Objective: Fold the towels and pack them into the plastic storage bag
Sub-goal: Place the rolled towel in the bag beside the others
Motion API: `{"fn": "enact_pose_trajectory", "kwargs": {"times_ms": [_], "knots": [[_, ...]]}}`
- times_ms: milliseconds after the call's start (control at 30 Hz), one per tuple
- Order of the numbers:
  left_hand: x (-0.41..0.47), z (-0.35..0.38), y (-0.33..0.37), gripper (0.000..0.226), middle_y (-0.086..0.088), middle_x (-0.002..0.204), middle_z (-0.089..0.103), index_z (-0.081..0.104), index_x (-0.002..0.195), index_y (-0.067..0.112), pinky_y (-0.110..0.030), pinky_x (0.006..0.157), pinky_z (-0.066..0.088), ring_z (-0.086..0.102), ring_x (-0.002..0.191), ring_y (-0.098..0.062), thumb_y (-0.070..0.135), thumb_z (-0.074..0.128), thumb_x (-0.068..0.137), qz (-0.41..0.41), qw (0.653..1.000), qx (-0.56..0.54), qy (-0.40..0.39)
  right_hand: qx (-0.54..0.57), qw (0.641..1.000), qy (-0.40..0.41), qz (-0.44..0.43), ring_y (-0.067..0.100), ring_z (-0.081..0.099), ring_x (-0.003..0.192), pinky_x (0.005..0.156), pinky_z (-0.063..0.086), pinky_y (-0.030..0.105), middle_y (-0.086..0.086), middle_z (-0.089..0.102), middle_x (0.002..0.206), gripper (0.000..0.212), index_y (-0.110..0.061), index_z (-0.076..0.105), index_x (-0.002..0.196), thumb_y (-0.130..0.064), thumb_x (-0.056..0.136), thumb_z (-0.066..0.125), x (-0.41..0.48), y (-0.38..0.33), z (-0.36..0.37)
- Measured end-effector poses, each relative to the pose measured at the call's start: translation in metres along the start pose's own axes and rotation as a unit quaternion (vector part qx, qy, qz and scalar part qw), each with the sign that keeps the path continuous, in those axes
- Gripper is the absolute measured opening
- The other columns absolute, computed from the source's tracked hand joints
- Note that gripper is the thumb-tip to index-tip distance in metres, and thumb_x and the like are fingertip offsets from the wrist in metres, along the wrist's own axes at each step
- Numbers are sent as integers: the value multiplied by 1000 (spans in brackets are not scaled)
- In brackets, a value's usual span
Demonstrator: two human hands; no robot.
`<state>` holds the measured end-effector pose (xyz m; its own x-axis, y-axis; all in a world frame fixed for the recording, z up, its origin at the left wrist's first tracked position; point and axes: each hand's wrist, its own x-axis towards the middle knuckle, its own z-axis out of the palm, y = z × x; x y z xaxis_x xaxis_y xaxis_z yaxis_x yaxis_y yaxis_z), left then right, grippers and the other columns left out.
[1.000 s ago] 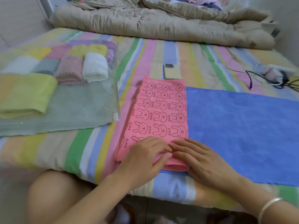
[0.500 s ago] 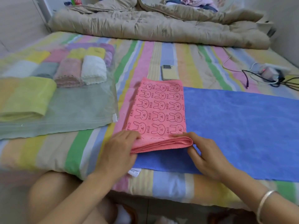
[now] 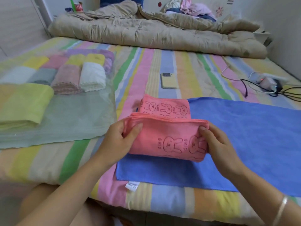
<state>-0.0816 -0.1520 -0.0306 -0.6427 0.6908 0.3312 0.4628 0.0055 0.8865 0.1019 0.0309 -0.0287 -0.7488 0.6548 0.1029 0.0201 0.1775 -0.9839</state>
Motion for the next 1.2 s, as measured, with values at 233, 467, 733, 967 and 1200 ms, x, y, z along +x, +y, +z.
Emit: {"fn": "enact_pose_trajectory", "kwargs": {"times_ms": [233,467,733,967,1200], "knots": [[42,23,-41,26,-8,99,68,62,97,18,-29,70,38,61,96,-30,37,46,99,-154,953,251,-76,-77,981,71,164,21,69,87,84,56,43,5,72,95,23,-19,65,95,-33,100,47,26,40,7],[43,27,-39,32,-10,94,63,55,90,11,-38,77,47,59,93,-33,39,41,98,-170,908,368,-108,-138,969,55,199,23,67,89,83,55,42,2,71,93,24,-17,64,93,-34,98,48,28,40,8],[24,19,-35,32,-3,88,66,61,89,16,-37,75,49,60,86,-28,43,47,96,-157,927,334,-69,-111,974,44,191,15,70,83,78,57,35,-3,74,89,18,-21,68,95,-31,97,53,17,39,4],[21,27,-36,31,-6,97,68,59,100,18,-35,72,45,62,93,-31,45,44,98,-137,929,342,-19,-131,976,67,161,17,69,79,76,56,39,-3,73,83,18,-22,64,91,-34,97,52,18,40,6],[13,13,-26,33,-1,119,62,55,119,15,-33,79,46,62,103,-23,36,53,93,111,916,377,80,-352,928,124,-19,8,60,86,66,48,32,-16,58,107,34,-31,47,120,-32,90,62,14,40,-8]]}}
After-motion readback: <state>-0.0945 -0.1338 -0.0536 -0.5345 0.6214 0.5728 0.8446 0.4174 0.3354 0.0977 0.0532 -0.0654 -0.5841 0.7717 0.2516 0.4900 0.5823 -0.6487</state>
